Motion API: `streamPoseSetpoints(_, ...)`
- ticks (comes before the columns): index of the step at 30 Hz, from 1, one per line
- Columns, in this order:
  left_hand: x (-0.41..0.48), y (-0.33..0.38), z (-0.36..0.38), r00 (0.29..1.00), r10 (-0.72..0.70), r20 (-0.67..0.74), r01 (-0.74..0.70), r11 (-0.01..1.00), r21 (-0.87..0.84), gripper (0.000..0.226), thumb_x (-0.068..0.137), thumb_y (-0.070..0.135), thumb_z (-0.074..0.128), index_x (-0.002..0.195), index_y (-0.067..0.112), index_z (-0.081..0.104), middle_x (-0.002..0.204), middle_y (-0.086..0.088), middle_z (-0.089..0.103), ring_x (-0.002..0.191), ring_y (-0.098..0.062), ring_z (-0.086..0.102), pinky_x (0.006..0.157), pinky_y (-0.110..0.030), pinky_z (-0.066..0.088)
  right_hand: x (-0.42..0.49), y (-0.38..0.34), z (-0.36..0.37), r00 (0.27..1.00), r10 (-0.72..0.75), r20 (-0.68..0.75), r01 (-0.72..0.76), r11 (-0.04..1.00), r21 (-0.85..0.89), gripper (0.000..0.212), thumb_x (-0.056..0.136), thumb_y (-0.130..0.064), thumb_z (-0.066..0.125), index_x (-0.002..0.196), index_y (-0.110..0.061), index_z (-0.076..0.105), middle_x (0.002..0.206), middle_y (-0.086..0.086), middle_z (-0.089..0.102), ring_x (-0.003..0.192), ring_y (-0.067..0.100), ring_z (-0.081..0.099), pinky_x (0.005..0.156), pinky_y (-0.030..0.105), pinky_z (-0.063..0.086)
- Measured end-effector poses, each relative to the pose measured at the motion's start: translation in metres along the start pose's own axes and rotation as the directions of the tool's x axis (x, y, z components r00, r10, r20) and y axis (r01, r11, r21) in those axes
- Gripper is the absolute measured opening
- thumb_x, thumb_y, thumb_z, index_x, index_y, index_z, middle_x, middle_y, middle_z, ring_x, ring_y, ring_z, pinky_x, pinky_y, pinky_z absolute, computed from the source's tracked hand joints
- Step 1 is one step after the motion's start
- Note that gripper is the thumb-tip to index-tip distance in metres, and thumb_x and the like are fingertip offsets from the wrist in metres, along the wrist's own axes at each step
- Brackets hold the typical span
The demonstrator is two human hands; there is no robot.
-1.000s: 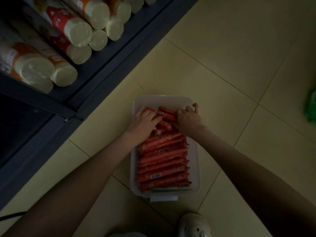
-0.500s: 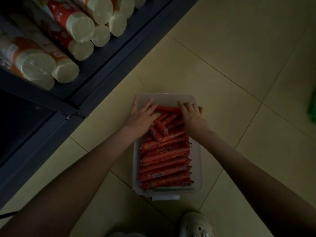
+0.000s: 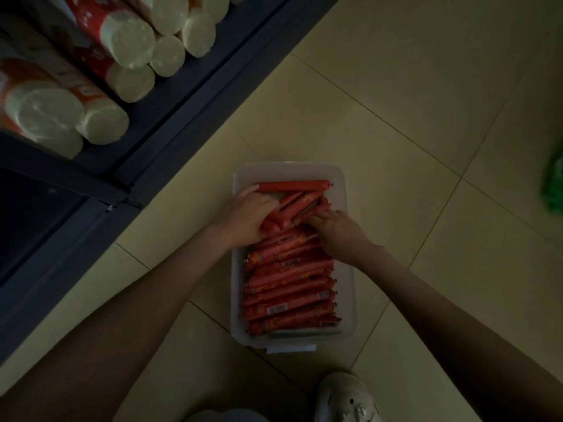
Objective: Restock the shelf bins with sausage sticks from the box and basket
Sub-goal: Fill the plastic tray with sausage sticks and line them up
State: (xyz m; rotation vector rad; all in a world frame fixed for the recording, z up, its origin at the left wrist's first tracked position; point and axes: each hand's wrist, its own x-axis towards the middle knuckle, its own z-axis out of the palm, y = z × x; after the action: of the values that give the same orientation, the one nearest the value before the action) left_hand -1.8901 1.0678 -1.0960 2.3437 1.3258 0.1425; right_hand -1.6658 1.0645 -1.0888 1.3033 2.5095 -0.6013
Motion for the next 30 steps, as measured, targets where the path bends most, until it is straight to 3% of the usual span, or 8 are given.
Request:
streamPoseSetpoints(3,-0.017,-0.001,-0.013,0.917,-0.345,-0.199,0.182,0.808,-0.56,0.007,0.078,0.024,0.061,0.081,0.02,0.056,0.076,0.005,0.057,0.069,-0.009,0.058,0.067,-0.026,0.042,0.005,-0.007,0.004,0.99,0.035,-0.133,-0.015,0.989,0.146,0.049,0.08,-0.012,0.036,0.126,-0.006,0.053,0.119,0.017,0.056,0.107,0.04,0.052,0.09,0.044,0.043)
streamPoseSetpoints(6,-0.025,0.005,-0.033,0.756,-0.65,-0.085,0.201,0.353,-0.914,0.017,0.083,0.0,0.057,0.078,0.016,0.06,0.083,-0.01,0.065,0.074,-0.018,0.064,0.074,-0.035,0.053,0.013,-0.02,0.001,0.966,-0.1,-0.239,0.156,0.962,0.226,0.049,0.075,0.0,0.041,0.121,-0.006,0.057,0.119,0.019,0.059,0.106,0.038,0.054,0.094,0.049,0.046)
streamPoseSetpoints(9,-0.028,0.003,-0.046,0.683,-0.727,-0.071,0.061,0.153,-0.986,0.027,0.084,-0.015,0.049,0.083,0.011,0.059,0.084,-0.012,0.061,0.084,-0.021,0.061,0.08,-0.034,0.05,0.027,-0.046,-0.007,0.948,-0.269,-0.17,0.308,0.913,0.267,0.054,0.075,0.014,0.047,0.122,-0.007,0.061,0.126,0.018,0.059,0.116,0.027,0.049,0.104,0.021,0.028)
streamPoseSetpoints(12,-0.031,0.005,-0.043,0.676,-0.737,-0.013,0.067,0.079,-0.995,0.024,0.087,-0.011,0.05,0.084,0.011,0.059,0.08,-0.008,0.064,0.08,-0.019,0.062,0.079,-0.034,0.051,0.046,-0.068,0.002,0.971,-0.233,0.05,0.219,0.954,0.203,0.049,0.089,0.001,0.043,0.134,-0.015,0.052,0.139,0.013,0.05,0.124,0.029,0.048,0.104,0.034,0.037)
streamPoseSetpoints(15,-0.036,0.005,-0.037,0.699,-0.715,-0.009,0.095,0.105,-0.99,0.024,0.088,-0.01,0.053,0.082,0.012,0.06,0.078,0.003,0.069,0.083,-0.013,0.065,0.082,-0.03,0.051,0.064,-0.078,0.004,0.992,-0.03,0.12,0.022,0.997,0.068,0.033,0.095,-0.011,0.04,0.126,-0.011,0.054,0.127,0.012,0.055,0.116,0.031,0.054,0.093,0.038,0.043)
streamPoseSetpoints(18,-0.041,0.002,-0.035,0.68,-0.734,-0.007,0.092,0.095,-0.991,0.02,0.088,-0.008,0.054,0.085,0.011,0.059,0.09,-0.007,0.069,0.095,-0.021,0.064,0.089,-0.037,0.05,0.07,-0.088,0.0,0.988,0.075,0.135,-0.069,0.996,-0.051,0.028,0.099,-0.019,0.042,0.121,-0.009,0.056,0.125,0.012,0.057,0.114,0.031,0.057,0.089,0.037,0.047)
streamPoseSetpoints(25,-0.059,-0.014,-0.045,0.647,-0.762,0.04,-0.152,-0.18,-0.972,0.015,0.092,0.0,0.049,0.085,0.011,0.056,0.082,-0.007,0.067,0.087,-0.02,0.065,0.083,-0.039,0.054,0.073,-0.088,0.003,0.986,0.105,0.13,-0.083,0.983,-0.167,0.04,0.094,-0.041,0.051,0.122,-0.015,0.058,0.128,0.006,0.055,0.121,0.025,0.05,0.098,0.033,0.036)
streamPoseSetpoints(30,-0.079,-0.033,-0.072,0.666,-0.746,-0.019,-0.108,-0.071,-0.992,0.012,0.094,0.004,0.048,0.09,0.012,0.055,0.081,-0.003,0.068,0.09,-0.018,0.065,0.085,-0.037,0.054,0.081,-0.09,0.004,0.98,0.157,0.122,-0.14,0.98,-0.14,0.046,0.086,-0.047,0.059,0.118,-0.014,0.059,0.123,0.005,0.059,0.12,0.024,0.049,0.102,0.035,0.027)
